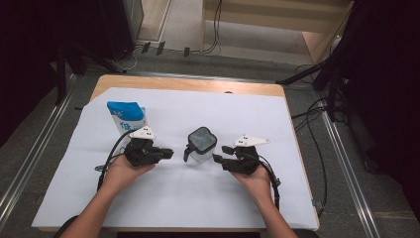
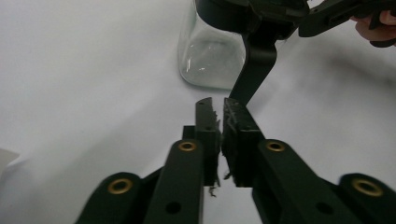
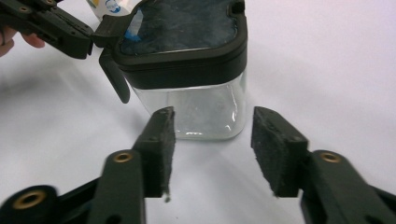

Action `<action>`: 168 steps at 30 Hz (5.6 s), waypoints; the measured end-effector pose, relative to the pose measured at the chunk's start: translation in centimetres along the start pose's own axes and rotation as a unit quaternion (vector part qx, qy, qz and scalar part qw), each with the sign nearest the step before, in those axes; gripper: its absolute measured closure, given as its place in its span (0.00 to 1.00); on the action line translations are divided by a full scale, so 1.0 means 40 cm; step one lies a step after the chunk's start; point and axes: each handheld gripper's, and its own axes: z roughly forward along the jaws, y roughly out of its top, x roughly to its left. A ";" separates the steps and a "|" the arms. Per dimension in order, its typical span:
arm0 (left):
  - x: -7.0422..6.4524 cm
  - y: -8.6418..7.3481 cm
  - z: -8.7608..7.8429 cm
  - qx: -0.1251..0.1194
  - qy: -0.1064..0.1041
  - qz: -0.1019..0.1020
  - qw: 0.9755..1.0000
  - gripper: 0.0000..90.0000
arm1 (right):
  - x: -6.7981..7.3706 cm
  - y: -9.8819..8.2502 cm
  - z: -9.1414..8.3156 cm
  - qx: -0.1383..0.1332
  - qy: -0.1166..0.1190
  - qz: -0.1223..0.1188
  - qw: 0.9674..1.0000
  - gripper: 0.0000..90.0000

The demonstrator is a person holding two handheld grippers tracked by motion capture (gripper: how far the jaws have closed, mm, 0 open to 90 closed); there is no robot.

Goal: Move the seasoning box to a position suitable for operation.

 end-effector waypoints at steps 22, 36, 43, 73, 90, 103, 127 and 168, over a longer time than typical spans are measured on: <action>0.000 0.056 0.044 0.013 -0.028 0.018 0.999 1.00 | 0.013 0.023 -0.004 -0.011 0.005 -0.004 1.000 1.00; -0.002 0.050 0.062 0.018 -0.036 0.021 0.999 1.00 | 0.016 0.030 0.010 -0.010 0.007 -0.008 1.000 1.00; -0.012 0.050 0.067 0.017 -0.036 0.020 0.999 1.00 | 0.014 0.031 0.017 -0.010 -0.001 -0.003 1.000 1.00; -0.084 0.059 0.104 0.003 -0.036 0.021 0.999 1.00 | -0.022 0.055 0.053 -0.023 -0.021 0.014 0.999 1.00; -0.121 0.073 0.148 0.002 -0.028 0.044 0.999 1.00 | -0.029 0.065 0.067 -0.034 -0.031 0.029 0.999 1.00; -0.122 0.085 0.169 0.006 -0.045 0.047 0.998 1.00 | -0.036 0.051 0.031 -0.043 -0.038 0.036 0.998 1.00; -0.041 0.064 0.046 0.013 -0.056 0.025 0.998 1.00 | 0.070 -0.002 -0.019 -0.017 0.005 0.016 1.000 1.00; -0.017 0.052 0.042 0.018 -0.035 0.012 0.999 0.69 | 0.075 -0.005 0.055 0.010 0.021 0.015 1.000 1.00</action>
